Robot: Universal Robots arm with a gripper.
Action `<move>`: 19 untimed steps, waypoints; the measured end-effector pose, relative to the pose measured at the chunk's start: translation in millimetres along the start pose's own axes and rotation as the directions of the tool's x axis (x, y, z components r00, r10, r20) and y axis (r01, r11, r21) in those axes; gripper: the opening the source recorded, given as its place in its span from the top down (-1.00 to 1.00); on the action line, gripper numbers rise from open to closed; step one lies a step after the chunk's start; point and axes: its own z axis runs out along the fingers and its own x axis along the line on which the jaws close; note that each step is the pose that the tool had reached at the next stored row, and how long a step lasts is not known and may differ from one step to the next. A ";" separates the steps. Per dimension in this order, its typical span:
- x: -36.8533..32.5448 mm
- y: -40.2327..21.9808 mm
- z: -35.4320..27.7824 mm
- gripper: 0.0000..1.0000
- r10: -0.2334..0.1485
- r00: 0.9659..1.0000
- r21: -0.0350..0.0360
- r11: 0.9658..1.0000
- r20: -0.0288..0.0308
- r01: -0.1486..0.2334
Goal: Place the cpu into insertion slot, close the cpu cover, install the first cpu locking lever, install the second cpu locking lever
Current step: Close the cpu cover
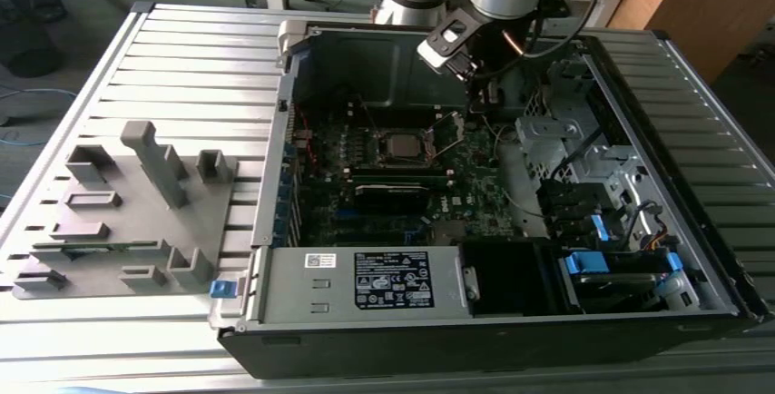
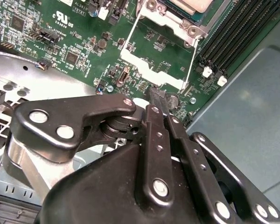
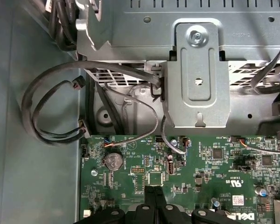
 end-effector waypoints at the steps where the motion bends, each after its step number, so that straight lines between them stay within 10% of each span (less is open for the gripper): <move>1: 0.0 -0.1 1.0 0.79 0.000 1.000 0.000 1.000 0.000 0.000; 19: -0.1 -4.1 9.0 0.79 0.000 1.000 -0.002 1.000 0.000 0.000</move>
